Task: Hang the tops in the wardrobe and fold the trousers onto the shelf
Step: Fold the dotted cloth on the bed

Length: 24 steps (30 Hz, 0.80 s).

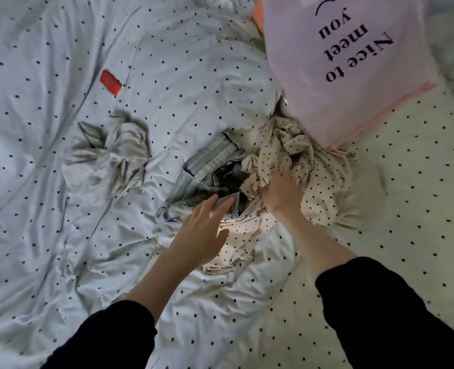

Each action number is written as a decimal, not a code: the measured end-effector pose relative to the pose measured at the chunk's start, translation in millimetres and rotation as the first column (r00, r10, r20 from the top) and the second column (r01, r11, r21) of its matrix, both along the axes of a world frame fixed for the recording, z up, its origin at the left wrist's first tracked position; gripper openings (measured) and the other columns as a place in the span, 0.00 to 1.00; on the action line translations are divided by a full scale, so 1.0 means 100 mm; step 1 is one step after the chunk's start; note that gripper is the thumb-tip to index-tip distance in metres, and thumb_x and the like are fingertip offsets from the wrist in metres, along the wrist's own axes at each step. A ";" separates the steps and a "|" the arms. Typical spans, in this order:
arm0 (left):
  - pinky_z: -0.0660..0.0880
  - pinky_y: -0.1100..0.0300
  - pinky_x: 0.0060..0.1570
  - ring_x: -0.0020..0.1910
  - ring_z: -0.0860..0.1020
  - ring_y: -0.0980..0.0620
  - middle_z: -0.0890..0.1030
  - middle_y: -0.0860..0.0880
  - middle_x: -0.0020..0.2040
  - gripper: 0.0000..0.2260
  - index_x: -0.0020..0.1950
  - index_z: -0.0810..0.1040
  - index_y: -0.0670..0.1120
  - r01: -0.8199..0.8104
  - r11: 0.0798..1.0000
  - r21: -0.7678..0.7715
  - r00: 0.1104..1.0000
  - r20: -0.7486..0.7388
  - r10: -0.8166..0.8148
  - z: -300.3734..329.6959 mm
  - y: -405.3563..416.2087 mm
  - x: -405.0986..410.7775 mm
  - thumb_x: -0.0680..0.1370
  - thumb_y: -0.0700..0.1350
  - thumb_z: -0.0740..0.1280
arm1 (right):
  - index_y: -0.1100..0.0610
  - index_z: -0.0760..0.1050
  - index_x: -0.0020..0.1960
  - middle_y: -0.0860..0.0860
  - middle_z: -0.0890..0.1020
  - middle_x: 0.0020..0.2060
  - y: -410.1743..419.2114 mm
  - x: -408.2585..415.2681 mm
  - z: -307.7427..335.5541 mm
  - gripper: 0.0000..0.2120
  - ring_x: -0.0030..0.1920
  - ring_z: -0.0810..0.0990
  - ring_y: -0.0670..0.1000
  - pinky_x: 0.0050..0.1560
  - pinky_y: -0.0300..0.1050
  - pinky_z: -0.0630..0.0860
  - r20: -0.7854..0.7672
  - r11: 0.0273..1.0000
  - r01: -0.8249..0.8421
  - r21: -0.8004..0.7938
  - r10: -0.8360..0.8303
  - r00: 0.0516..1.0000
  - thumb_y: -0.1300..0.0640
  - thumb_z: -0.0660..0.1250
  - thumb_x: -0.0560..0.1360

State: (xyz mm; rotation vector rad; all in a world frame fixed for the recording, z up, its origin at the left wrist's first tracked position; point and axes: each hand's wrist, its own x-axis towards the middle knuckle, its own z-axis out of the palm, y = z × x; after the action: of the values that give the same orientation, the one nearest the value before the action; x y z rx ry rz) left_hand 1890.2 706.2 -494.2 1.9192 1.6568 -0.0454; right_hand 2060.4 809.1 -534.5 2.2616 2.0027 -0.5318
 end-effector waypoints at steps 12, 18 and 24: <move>0.61 0.56 0.69 0.73 0.61 0.50 0.61 0.47 0.75 0.23 0.74 0.60 0.47 -0.153 0.975 -0.162 0.927 0.317 0.199 0.38 -0.46 0.04 0.81 0.53 0.57 | 0.53 0.63 0.42 0.41 0.64 0.32 -1.50 0.04 0.75 0.15 0.28 0.63 0.40 0.34 0.27 0.68 -0.541 0.985 0.162 0.059 -0.105 0.835 0.64 0.70 0.73; 0.71 0.64 0.44 0.50 0.76 0.52 0.78 0.48 0.53 0.20 0.67 0.69 0.48 -0.320 0.836 -0.446 0.661 0.526 0.534 0.88 -0.67 0.00 0.78 0.54 0.63 | 0.65 0.78 0.51 0.46 0.76 0.41 -2.24 -0.35 1.08 0.11 0.37 0.73 0.38 0.42 0.23 0.69 -0.606 0.976 0.024 0.217 0.115 0.787 0.69 0.71 0.69; 0.76 0.62 0.46 0.44 0.80 0.45 0.82 0.43 0.42 0.11 0.55 0.80 0.36 -0.265 0.858 -0.441 0.756 0.458 0.469 1.03 -1.02 -0.36 0.75 0.40 0.69 | 0.64 0.80 0.53 0.53 0.80 0.50 -2.73 -0.59 1.18 0.11 0.45 0.75 0.38 0.48 0.22 0.69 -0.654 0.968 -0.101 0.228 0.229 0.721 0.68 0.71 0.70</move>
State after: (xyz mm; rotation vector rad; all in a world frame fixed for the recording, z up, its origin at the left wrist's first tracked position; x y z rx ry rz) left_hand 1853.9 603.9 -391.4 1.1482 1.4671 0.3278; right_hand 2001.2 535.7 -416.2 2.1222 2.6296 -1.3812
